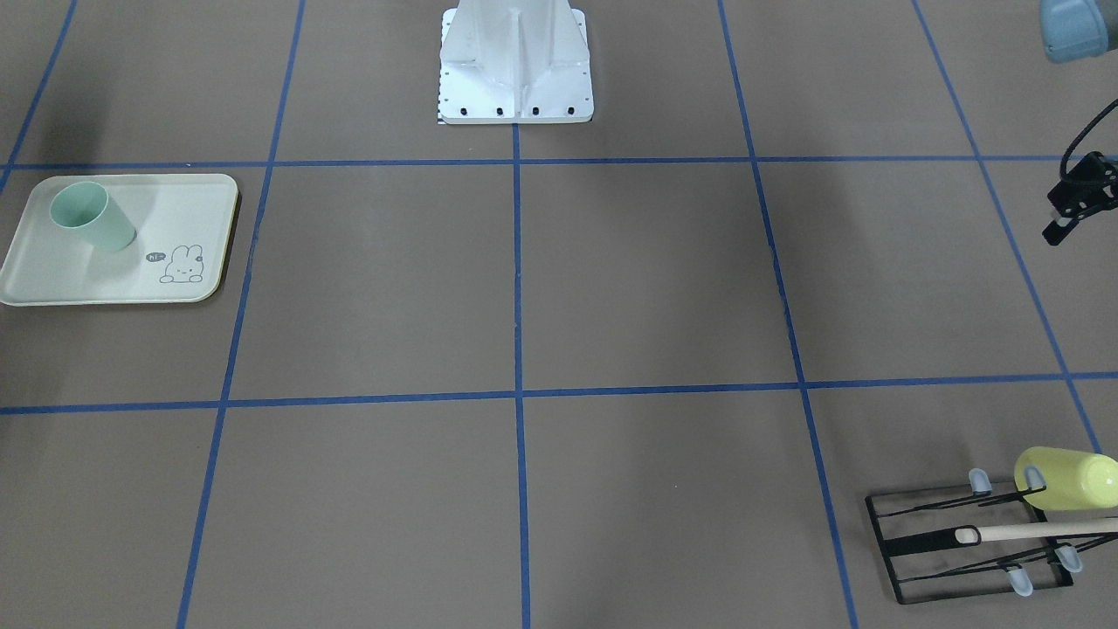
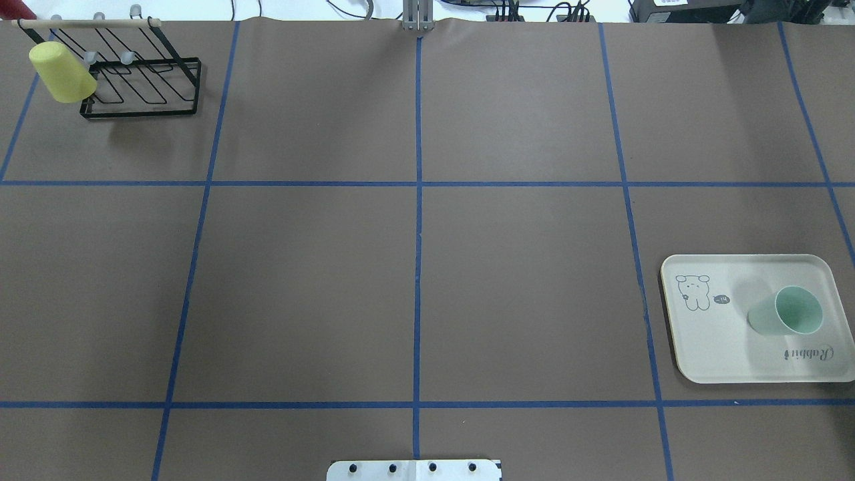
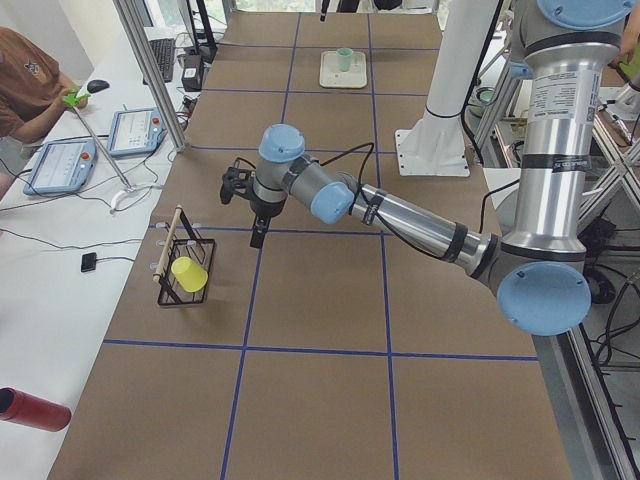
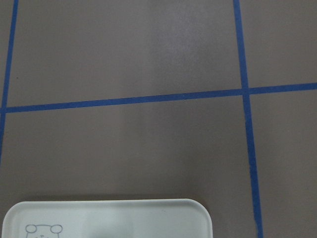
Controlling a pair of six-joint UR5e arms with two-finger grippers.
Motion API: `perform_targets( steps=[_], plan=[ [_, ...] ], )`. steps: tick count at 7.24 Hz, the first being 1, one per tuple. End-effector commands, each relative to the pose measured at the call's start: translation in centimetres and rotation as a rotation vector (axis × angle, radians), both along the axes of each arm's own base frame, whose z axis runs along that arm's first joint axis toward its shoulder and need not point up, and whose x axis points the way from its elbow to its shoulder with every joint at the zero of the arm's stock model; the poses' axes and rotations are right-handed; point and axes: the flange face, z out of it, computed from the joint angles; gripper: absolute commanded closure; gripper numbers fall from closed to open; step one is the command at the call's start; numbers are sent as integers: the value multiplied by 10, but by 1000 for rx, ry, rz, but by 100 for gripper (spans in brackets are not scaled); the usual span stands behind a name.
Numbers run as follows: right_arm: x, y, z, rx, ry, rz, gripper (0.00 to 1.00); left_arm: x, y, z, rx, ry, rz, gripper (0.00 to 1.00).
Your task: Left arm grabs green cup and hands to right arm on tray
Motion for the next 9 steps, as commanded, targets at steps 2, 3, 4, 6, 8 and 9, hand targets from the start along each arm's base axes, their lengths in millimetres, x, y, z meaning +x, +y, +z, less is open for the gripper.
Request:
perform_targets(
  steps=[2,3,4,6,8,9],
  plan=[
    [19,-29,-13,18,49,-76,1,-55,22,43,-125,-14,113,0],
    [13,-31,-14,4,50,-93,1,-58,25,47,-158,13,111,0],
    [3,-33,-14,6,54,-114,1,-66,27,48,-169,37,99,0],
    [-1,-33,-13,3,56,-122,1,-67,39,75,-215,47,104,0],
    [-5,-44,-21,-23,58,-130,1,-68,39,82,-192,56,133,0],
    [7,-45,-18,3,76,-138,1,-73,39,83,-185,54,132,0]
  ],
)
